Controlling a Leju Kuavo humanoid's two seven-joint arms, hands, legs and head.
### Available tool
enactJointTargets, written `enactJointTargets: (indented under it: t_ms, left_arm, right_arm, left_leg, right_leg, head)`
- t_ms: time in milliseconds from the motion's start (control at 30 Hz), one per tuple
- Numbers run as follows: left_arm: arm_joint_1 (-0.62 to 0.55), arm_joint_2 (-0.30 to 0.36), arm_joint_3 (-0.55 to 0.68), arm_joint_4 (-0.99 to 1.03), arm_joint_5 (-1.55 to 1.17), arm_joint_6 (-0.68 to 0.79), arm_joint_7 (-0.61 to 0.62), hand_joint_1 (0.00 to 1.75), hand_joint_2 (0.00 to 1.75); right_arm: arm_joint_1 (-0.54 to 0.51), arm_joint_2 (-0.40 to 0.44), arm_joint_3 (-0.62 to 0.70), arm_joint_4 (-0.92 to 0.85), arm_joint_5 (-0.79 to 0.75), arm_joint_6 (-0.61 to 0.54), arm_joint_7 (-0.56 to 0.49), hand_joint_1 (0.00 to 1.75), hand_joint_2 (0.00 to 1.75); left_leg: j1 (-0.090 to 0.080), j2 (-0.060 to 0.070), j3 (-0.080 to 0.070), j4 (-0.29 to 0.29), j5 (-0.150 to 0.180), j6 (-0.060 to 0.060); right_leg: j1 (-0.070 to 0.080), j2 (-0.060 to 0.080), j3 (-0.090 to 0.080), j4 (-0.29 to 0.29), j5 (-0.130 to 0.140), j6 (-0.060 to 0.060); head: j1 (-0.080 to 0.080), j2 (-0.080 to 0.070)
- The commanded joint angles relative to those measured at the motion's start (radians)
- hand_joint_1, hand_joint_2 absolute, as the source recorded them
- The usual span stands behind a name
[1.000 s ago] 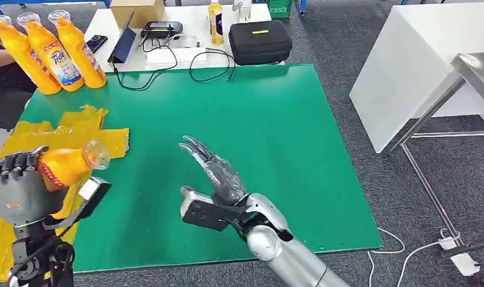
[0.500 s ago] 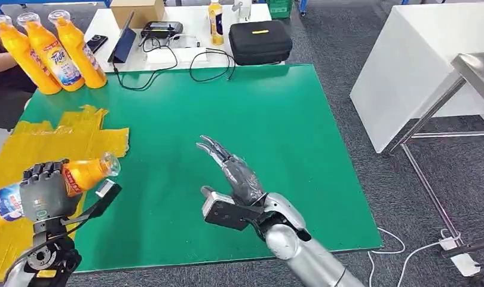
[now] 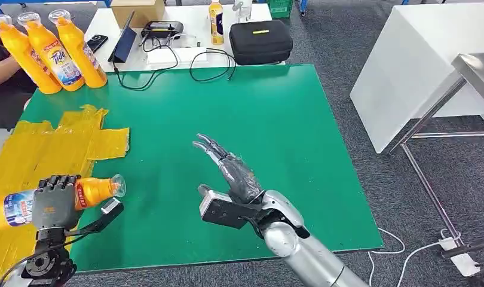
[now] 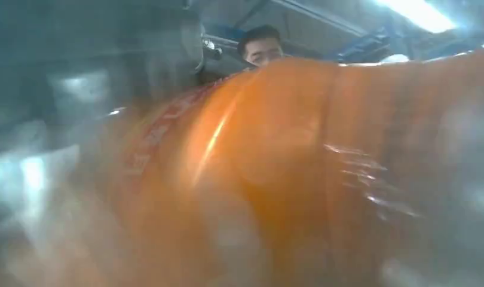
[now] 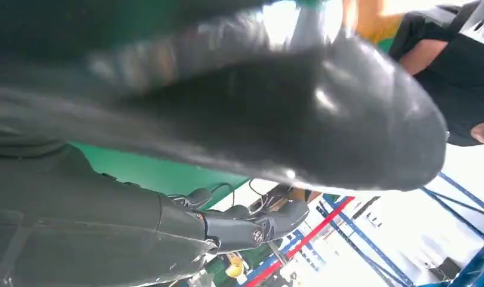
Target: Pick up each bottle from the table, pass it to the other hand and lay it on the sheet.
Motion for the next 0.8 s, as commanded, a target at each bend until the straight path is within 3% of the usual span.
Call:
enactJointTargets:
  t_ms: [33, 167, 200, 233, 667, 800]
  left_arm:
    - [-0.047, 0.024, -0.037, 0.131, -0.004, -0.002, 0.049, 1.75, 1.75]
    - [-0.083, 0.038, -0.069, 0.19, -0.004, -0.002, 0.058, 1.75, 1.75]
    - [-0.087, 0.027, -0.055, 0.201, -0.004, -0.002, 0.045, 1.62, 1.75]
    - [-0.1, 0.014, -0.016, 0.231, -0.004, -0.002, 0.0, 0.0, 0.0]
    - [-0.131, 0.016, -0.058, 0.263, -0.004, -0.002, 0.045, 0.0, 0.0]
    - [-0.101, 0.04, -0.114, 0.129, -0.004, -0.002, 0.102, 0.0, 0.0]
  right_arm:
    - [-0.039, -0.027, 0.045, 0.056, -0.004, -0.004, -0.004, 0.0, 0.0]
    - [-0.056, -0.028, 0.044, 0.074, -0.005, -0.004, -0.001, 0.0, 0.0]
    - [-0.057, -0.029, 0.043, 0.075, -0.005, -0.003, -0.001, 0.0, 0.0]
    - [-0.056, -0.031, 0.04, 0.075, -0.005, -0.004, 0.0, 0.0, 0.0]
    - [-0.053, -0.029, 0.028, 0.07, 0.001, -0.009, 0.004, 0.0, 0.0]
    - [-0.059, -0.034, 0.027, 0.073, 0.009, -0.014, 0.014, 0.0, 0.0]
  left_leg:
    - [0.001, 0.0, 0.003, -0.002, 0.0, -0.002]
    - [0.001, -0.001, 0.001, -0.001, 0.0, -0.001]
    - [0.002, -0.001, 0.003, -0.001, 0.0, -0.002]
    - [0.0, -0.001, 0.001, -0.001, 0.0, -0.001]
    - [0.001, -0.001, 0.001, -0.001, 0.0, -0.001]
    - [0.001, -0.002, 0.001, 0.0, 0.0, -0.001]
  right_leg:
    - [0.001, -0.001, 0.004, -0.002, 0.0, -0.001]
    - [0.001, -0.002, 0.002, -0.001, 0.0, -0.001]
    - [0.002, -0.002, 0.004, -0.002, 0.0, -0.001]
    - [0.0, -0.001, 0.001, 0.0, 0.0, 0.0]
    - [0.001, -0.001, 0.002, -0.001, 0.0, -0.001]
    - [0.001, -0.003, 0.002, -0.001, 0.0, -0.001]
  head:
    - [0.0, 0.0]
    - [0.0, 0.0]
    - [0.0, 0.0]
    - [0.0, 0.0]
    - [0.0, 0.0]
    - [0.0, 0.0]
